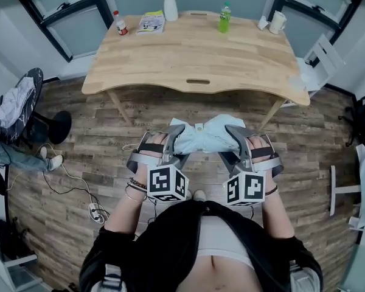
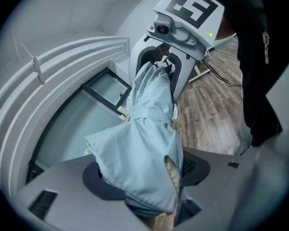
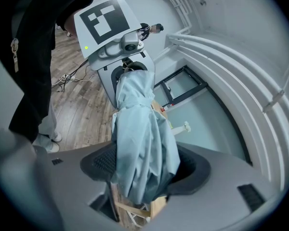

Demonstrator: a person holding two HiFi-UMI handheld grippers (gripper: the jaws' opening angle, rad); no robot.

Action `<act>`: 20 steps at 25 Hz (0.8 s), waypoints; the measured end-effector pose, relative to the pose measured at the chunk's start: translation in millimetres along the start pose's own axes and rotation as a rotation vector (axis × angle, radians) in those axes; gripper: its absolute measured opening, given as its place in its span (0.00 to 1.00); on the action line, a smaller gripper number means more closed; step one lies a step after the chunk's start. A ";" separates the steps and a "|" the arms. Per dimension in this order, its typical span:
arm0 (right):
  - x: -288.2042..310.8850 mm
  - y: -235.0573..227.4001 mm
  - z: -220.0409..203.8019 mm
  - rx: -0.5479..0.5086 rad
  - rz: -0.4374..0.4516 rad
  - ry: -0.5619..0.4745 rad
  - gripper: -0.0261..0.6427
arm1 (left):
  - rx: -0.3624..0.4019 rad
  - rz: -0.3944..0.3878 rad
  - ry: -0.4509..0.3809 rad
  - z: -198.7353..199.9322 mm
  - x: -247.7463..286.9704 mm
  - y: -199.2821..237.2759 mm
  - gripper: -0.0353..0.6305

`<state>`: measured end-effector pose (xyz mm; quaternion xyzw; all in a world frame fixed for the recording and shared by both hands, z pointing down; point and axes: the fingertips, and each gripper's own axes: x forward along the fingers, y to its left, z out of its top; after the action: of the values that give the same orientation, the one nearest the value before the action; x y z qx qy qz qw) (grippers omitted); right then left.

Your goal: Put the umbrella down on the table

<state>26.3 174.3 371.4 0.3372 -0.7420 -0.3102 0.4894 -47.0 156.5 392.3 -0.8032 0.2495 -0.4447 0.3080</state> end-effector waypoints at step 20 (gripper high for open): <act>4.8 1.9 -25.4 0.009 0.024 -0.015 0.52 | -0.008 -0.011 0.021 12.4 21.0 -8.5 0.48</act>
<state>48.3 168.2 383.7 0.3282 -0.7509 -0.3035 0.4861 -25.1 151.6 405.0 -0.8010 0.2501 -0.4539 0.2997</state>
